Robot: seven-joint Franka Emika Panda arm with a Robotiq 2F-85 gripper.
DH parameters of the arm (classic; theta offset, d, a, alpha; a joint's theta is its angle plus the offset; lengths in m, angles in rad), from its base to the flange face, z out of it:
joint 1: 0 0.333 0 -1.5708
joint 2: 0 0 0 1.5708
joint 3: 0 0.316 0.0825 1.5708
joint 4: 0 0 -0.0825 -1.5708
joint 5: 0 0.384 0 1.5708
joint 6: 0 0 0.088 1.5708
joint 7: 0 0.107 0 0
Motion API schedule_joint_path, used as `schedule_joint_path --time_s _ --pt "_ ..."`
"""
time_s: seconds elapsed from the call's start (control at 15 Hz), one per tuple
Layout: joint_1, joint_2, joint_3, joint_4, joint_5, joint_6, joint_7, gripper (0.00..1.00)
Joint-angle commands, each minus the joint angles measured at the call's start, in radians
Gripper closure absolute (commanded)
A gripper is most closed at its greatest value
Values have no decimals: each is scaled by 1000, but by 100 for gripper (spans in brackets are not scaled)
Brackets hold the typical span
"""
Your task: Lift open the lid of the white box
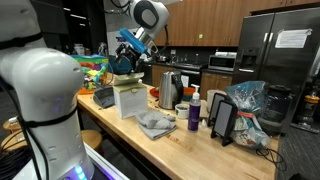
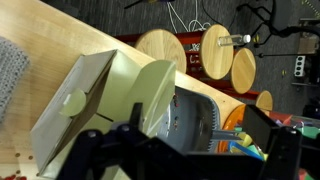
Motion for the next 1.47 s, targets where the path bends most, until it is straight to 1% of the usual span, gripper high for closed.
schedule_joint_path --time_s 0.0,0.33,0.6,1.0,1.4 --pt "18 -69 13 -25 4 20 43 0" --pt "45 -98 44 -29 -1 44 79 0" --pt "53 -107 56 -40 -2 94 110 0" --pt "41 -105 41 -69 -6 182 149 0" --pt "33 -108 24 -98 -11 241 180 0"
